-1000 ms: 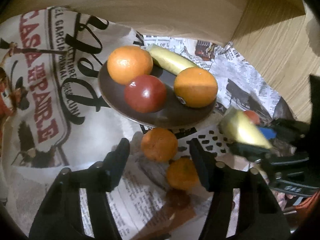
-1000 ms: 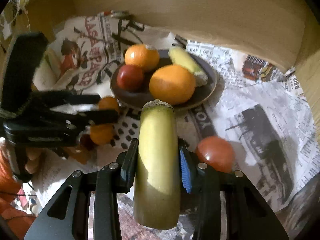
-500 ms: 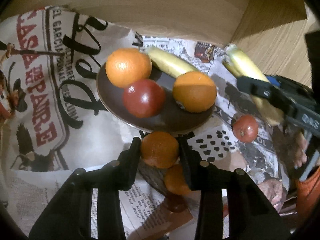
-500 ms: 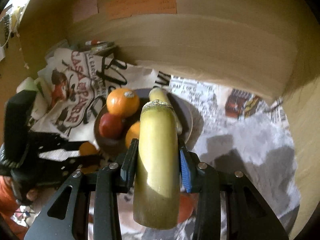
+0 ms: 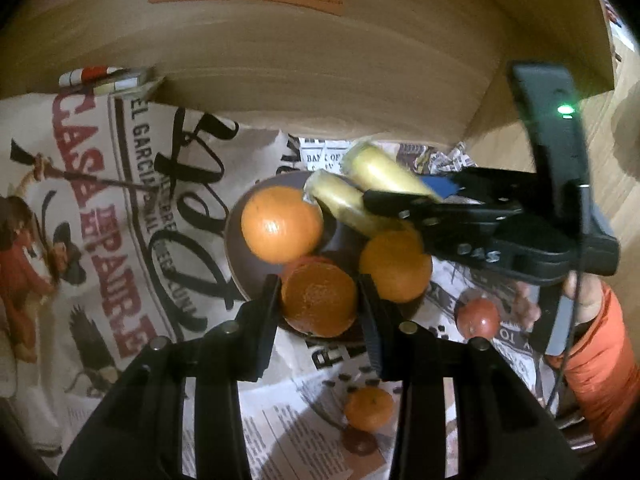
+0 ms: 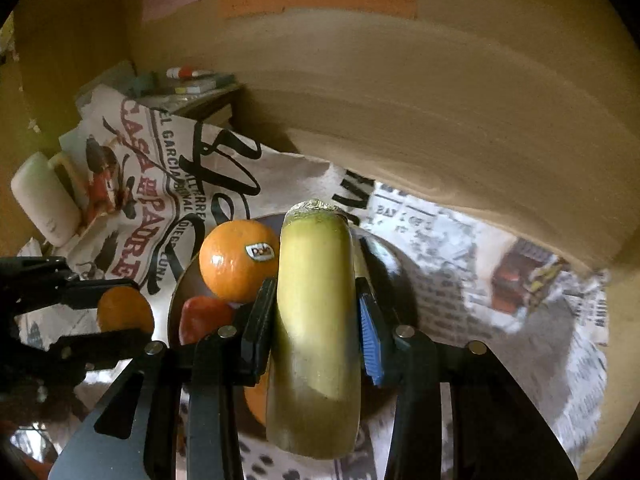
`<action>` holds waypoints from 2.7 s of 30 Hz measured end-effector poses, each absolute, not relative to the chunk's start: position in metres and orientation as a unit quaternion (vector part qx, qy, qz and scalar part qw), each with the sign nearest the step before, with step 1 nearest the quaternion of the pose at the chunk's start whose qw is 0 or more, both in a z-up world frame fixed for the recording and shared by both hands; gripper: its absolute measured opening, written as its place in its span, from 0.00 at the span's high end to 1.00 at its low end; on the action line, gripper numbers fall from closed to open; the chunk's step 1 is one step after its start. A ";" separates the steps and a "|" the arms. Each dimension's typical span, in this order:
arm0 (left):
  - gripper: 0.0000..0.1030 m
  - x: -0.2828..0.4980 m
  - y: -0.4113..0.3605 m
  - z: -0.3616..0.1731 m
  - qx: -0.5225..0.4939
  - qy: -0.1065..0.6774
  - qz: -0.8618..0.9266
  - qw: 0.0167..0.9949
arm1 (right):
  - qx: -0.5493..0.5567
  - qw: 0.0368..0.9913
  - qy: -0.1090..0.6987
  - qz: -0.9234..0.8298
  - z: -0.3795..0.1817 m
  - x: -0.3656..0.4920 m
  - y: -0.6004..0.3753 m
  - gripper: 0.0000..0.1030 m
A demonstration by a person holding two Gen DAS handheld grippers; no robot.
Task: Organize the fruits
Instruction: 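Carry the corn cob onto the plate with the right tool while the left tool places a tangerine there, then grasp a red tomato with the right tool while the left tool grasps a tangerine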
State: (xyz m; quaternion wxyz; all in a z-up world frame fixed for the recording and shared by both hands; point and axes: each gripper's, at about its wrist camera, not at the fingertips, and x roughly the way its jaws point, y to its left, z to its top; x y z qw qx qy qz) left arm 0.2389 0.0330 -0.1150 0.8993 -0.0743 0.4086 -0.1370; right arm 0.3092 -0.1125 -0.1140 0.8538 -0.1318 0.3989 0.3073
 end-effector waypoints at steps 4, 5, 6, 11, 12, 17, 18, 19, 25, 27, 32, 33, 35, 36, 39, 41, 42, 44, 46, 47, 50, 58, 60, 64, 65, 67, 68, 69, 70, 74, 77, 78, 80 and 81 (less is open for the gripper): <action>0.63 0.250 0.032 -0.118 -0.075 0.412 -0.139 0.897 | -0.145 0.838 0.420 0.317 -0.125 0.321 -0.097 0.67; 0.63 0.253 0.031 -0.119 -0.074 0.415 -0.139 0.896 | -0.146 0.835 0.425 0.318 -0.126 0.323 -0.095 0.67; 0.63 0.257 0.029 -0.122 -0.073 0.417 -0.139 0.895 | -0.148 0.832 0.429 0.318 -0.128 0.325 -0.094 0.66; 0.63 0.270 0.020 -0.125 -0.065 0.423 -0.142 0.893 | -0.132 0.834 0.430 0.319 -0.121 0.324 -0.108 0.64; 0.63 0.271 0.019 -0.125 -0.065 0.422 -0.143 0.893 | -0.130 0.836 0.427 0.319 -0.117 0.322 -0.112 0.64; 0.63 0.279 0.004 -0.123 -0.055 0.421 -0.155 0.892 | -0.124 0.857 0.393 0.308 -0.094 0.301 -0.138 0.59; 0.63 0.281 0.001 -0.123 -0.051 0.422 -0.156 0.892 | -0.122 0.861 0.388 0.305 -0.092 0.299 -0.141 0.56; 0.63 0.283 -0.003 -0.124 -0.045 0.424 -0.154 0.891 | -0.118 0.866 0.381 0.302 -0.089 0.294 -0.147 0.55; 0.61 0.288 -0.016 -0.129 -0.022 0.426 -0.140 0.894 | -0.083 0.885 0.356 0.289 -0.080 0.266 -0.179 0.51; 0.53 0.289 -0.018 -0.128 -0.021 0.424 -0.138 0.895 | -0.076 0.889 0.352 0.281 -0.082 0.258 -0.188 0.49; 0.47 0.280 -0.013 -0.117 -0.026 0.410 -0.133 0.902 | -0.054 0.890 0.365 0.267 -0.095 0.241 -0.208 0.47; 0.46 0.277 -0.011 -0.115 -0.028 0.407 -0.133 0.903 | -0.051 0.890 0.369 0.264 -0.098 0.239 -0.211 0.47; 0.39 0.267 -0.008 -0.111 -0.026 0.400 -0.130 0.907 | -0.046 0.888 0.378 0.259 -0.106 0.233 -0.217 0.47; 0.38 0.262 -0.006 -0.110 -0.024 0.397 -0.127 0.909 | -0.045 0.887 0.381 0.256 -0.109 0.230 -0.219 0.47; 0.35 0.246 -0.001 -0.111 -0.020 0.397 -0.122 0.909 | -0.047 0.883 0.393 0.252 -0.120 0.221 -0.223 0.45; 0.35 0.236 0.004 -0.116 -0.021 0.405 -0.120 0.906 | -0.045 0.878 0.403 0.253 -0.128 0.214 -0.225 0.43; 0.35 0.232 0.006 -0.118 -0.021 0.409 -0.119 0.905 | -0.045 0.876 0.407 0.254 -0.132 0.212 -0.225 0.43; 0.35 0.222 0.011 -0.125 -0.023 0.416 -0.117 0.902 | -0.046 0.871 0.417 0.254 -0.140 0.209 -0.223 0.43; 0.35 0.215 0.014 -0.132 -0.027 0.424 -0.115 0.898 | -0.048 0.867 0.426 0.252 -0.149 0.208 -0.222 0.43; 0.35 0.212 0.016 -0.136 -0.030 0.430 -0.115 0.895 | -0.049 0.865 0.432 0.252 -0.154 0.208 -0.222 0.43; 0.35 0.205 0.018 -0.146 -0.039 0.444 -0.117 0.888 | -0.049 0.863 0.438 0.249 -0.160 0.209 -0.220 0.43; 0.35 0.190 0.011 -0.163 -0.049 0.459 -0.134 0.877 | -0.042 0.860 0.445 0.248 -0.164 0.213 -0.218 0.57; 0.35 0.189 0.007 -0.163 -0.048 0.459 -0.141 0.876 | -0.039 0.860 0.444 0.250 -0.164 0.212 -0.218 0.57; 0.35 0.186 -0.003 -0.167 -0.043 0.460 -0.156 0.873 | -0.038 0.859 0.440 0.258 -0.162 0.209 -0.215 0.57; 0.35 0.186 -0.006 -0.168 -0.040 0.460 -0.158 0.873 | -0.038 0.859 0.439 0.259 -0.162 0.208 -0.214 0.57; 0.35 0.187 -0.013 -0.170 -0.034 0.462 -0.166 0.870 | -0.036 0.860 0.437 0.263 -0.160 0.207 -0.213 0.57; 0.36 0.187 -0.015 -0.171 -0.032 0.464 -0.168 0.869 | -0.035 0.859 0.436 0.265 -0.159 0.207 -0.213 0.57; 0.37 0.188 -0.019 -0.173 -0.028 0.465 -0.172 0.868 | -0.033 0.860 0.435 0.267 -0.158 0.206 -0.213 0.57; 0.44 0.188 -0.021 -0.174 -0.027 0.466 -0.178 0.866 | -0.033 0.860 0.433 0.268 -0.158 0.206 -0.212 0.57; 0.64 0.190 -0.033 -0.179 -0.001 0.471 -0.180 0.864 | -0.032 0.861 0.425 0.276 -0.152 0.204 -0.208 0.57; 0.67 0.190 -0.033 -0.178 -0.001 0.468 -0.181 0.865 | -0.031 0.862 0.418 0.284 -0.146 0.204 -0.203 0.57; 0.67 0.191 -0.031 -0.178 -0.007 0.470 -0.182 0.864 | -0.032 0.863 0.415 0.288 -0.143 0.205 -0.201 0.57; 0.67 0.192 -0.026 -0.177 -0.013 0.470 -0.179 0.865 | -0.038 0.864 0.407 0.294 -0.137 0.206 -0.194 0.57; 0.67 0.193 -0.023 -0.175 -0.016 0.468 -0.176 0.866 | -0.040 0.864 0.404 0.297 -0.134 0.206 -0.191 0.57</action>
